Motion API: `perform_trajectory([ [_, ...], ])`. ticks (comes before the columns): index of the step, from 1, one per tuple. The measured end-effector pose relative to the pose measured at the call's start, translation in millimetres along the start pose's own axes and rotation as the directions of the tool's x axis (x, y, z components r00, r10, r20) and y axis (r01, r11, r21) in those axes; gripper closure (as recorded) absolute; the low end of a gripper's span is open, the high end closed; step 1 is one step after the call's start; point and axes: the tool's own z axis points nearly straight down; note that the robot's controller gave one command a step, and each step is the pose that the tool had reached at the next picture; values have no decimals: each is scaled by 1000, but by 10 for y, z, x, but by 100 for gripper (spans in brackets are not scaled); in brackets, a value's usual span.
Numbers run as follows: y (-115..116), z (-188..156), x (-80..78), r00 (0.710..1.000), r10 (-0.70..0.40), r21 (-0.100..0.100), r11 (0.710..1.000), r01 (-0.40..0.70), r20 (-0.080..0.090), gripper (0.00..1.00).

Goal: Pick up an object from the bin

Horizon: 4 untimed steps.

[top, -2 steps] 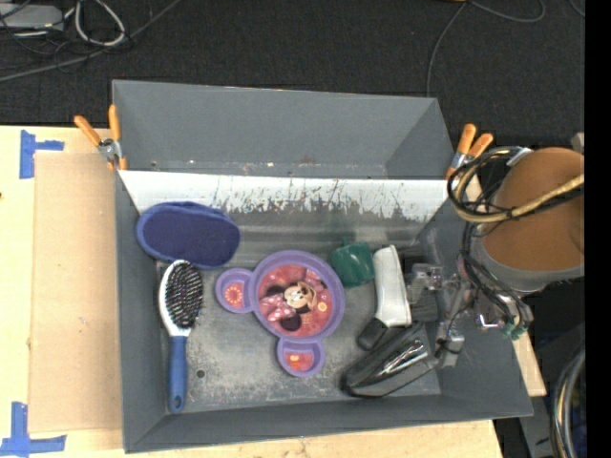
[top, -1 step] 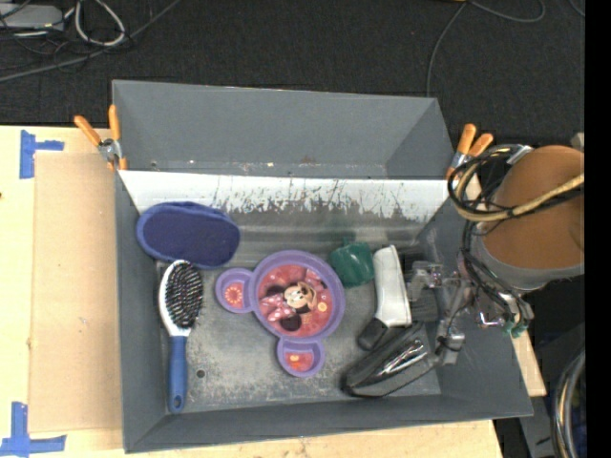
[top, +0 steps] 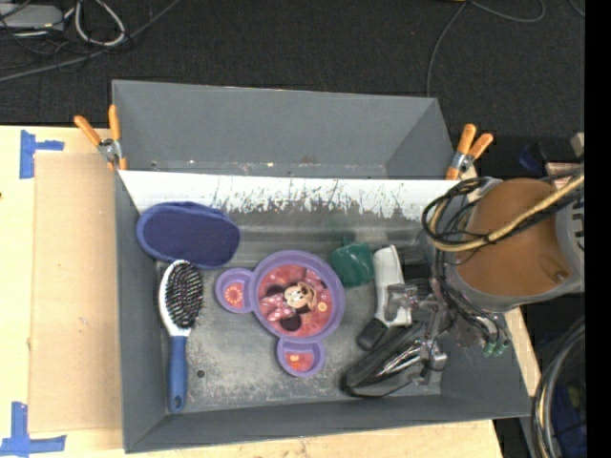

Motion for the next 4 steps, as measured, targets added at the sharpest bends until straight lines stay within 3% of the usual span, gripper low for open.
perform_trajectory([
  [1, 205, 238, 64, 985, -172, -2, 985, 172, -3, 0],
  [2, 257, 313, 107, 980, -199, -2, 980, 199, -6, 0],
  [3, 127, 636, 140, 987, -159, 3, 987, 159, 13, 0],
  [4, 141, 618, 66, 940, -340, 11, 940, 340, 13, 100],
])
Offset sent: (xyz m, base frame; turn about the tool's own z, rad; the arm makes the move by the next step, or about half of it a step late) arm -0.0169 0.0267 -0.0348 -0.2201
